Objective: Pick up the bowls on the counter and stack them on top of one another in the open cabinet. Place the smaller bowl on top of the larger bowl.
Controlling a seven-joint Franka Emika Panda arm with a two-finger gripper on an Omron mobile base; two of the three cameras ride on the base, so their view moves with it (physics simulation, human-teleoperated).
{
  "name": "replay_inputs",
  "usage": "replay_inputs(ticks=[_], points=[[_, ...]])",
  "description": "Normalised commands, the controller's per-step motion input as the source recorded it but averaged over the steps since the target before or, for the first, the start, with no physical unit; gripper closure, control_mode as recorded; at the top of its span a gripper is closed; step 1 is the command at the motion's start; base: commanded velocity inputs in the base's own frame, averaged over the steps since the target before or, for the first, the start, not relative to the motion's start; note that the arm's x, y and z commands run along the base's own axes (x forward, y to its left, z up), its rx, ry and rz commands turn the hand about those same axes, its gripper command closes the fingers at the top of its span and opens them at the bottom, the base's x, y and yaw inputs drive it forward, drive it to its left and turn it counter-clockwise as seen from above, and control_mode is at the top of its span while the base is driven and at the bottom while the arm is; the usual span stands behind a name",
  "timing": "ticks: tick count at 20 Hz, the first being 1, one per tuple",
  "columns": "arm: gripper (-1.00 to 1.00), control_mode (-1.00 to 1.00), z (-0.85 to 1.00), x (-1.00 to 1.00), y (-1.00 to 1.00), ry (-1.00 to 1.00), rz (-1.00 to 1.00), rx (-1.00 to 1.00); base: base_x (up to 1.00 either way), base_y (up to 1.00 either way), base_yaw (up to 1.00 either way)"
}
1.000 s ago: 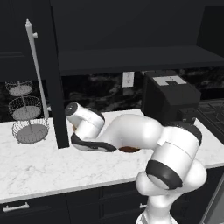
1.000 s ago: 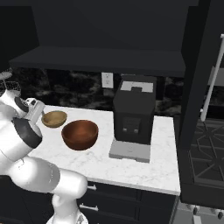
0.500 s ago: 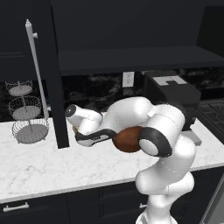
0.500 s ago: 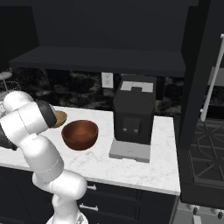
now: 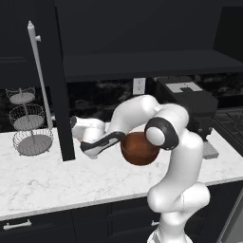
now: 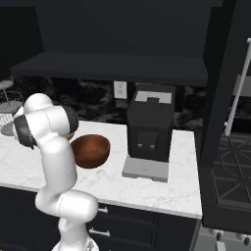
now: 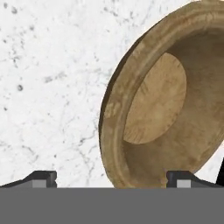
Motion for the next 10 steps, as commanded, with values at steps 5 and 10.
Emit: replay_inputs(ticks=[5,10], points=[[-1.00,-1.00,-0.21,0.31,0.14,0.02,0.00,-0.02,0.00,0.00,0.00],[-1.00,-1.00,-0.33,0.32,0.07,0.04,0.00,-0.01,0.00,0.00,0.00]])
